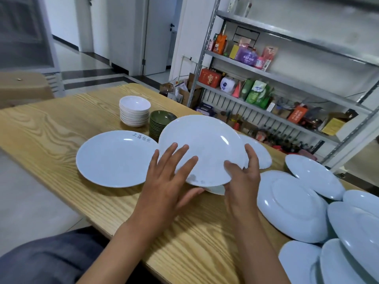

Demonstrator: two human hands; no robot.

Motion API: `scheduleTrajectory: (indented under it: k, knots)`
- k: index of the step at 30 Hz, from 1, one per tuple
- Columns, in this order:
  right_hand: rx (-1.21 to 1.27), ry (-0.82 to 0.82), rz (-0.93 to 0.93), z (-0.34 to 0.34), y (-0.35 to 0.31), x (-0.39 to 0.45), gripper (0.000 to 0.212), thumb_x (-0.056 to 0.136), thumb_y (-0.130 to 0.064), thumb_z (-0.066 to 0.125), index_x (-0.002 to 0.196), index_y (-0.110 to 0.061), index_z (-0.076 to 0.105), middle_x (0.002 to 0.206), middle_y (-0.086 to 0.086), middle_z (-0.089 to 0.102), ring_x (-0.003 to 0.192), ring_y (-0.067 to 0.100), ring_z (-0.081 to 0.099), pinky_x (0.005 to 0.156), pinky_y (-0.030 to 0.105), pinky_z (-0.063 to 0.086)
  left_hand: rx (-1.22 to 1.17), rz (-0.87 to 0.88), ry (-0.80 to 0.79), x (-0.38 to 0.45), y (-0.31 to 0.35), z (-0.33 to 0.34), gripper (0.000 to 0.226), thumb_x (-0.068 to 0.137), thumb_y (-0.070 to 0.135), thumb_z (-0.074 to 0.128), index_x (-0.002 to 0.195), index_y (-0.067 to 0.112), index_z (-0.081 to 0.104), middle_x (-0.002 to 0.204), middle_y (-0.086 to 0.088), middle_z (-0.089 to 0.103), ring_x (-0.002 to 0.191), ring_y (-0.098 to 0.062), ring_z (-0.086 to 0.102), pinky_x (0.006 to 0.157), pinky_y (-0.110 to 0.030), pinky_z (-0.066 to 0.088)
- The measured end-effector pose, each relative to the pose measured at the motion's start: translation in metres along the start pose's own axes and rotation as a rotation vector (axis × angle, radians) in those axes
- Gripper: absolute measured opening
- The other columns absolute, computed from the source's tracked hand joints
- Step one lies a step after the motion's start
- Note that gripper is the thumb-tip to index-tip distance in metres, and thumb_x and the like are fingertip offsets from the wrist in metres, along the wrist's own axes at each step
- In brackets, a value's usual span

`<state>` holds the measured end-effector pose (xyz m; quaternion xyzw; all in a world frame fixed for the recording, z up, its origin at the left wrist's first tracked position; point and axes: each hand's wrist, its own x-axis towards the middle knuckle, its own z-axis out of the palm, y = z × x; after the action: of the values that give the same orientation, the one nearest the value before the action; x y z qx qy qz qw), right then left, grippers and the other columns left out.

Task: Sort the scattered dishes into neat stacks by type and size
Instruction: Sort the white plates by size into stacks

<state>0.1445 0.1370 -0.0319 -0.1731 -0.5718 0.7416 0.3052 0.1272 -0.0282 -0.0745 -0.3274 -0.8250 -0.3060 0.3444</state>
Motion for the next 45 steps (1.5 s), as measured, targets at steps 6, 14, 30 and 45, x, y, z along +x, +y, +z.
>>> scheduleTrajectory:
  k: [6,14,30,45]
  knots:
    - [0.065,-0.191,0.144,0.010,0.008,-0.008,0.048,0.089,-0.002,0.059,0.129,-0.029,0.058,0.120,0.001,0.067,0.106,0.027,0.066,0.082,0.046,0.057,0.024,0.043,0.095,-0.010,-0.011,-0.009,0.045,0.090,0.052,0.053,0.095,0.011,0.070,0.117,-0.005,0.065,0.129,-0.032,0.045,0.092,-0.055,0.042]
    - [-0.339,-0.264,0.005,0.024,0.021,-0.027,0.024,0.098,-0.031,0.052,0.121,-0.030,0.062,0.111,-0.009,0.068,0.103,0.010,0.065,0.092,0.040,0.054,-0.019,-0.124,0.171,-0.040,-0.027,-0.035,0.043,0.089,0.046,0.054,0.091,0.007,0.072,0.112,-0.003,0.068,0.131,-0.036,0.041,0.089,-0.057,0.043]
    - [-0.579,-0.190,-0.318,0.011,0.024,-0.036,0.022,0.092,-0.009,0.055,0.089,-0.026,0.069,0.087,-0.013,0.071,0.087,-0.001,0.065,0.076,0.020,0.050,0.189,-0.460,0.107,-0.052,-0.029,-0.043,0.032,0.079,0.045,0.060,0.079,0.014,0.068,0.110,-0.002,0.067,0.134,-0.030,0.035,0.101,-0.059,0.032]
    - [-1.259,-0.382,-0.319,0.008,0.035,-0.035,0.022,0.082,-0.016,0.056,0.099,-0.008,0.068,0.099,0.006,0.070,0.095,0.025,0.061,0.080,0.037,0.051,0.190,-0.341,0.111,-0.043,-0.004,-0.042,0.025,0.087,0.025,0.048,0.084,0.015,0.070,0.101,0.005,0.068,0.124,-0.027,0.048,0.111,-0.062,0.012]
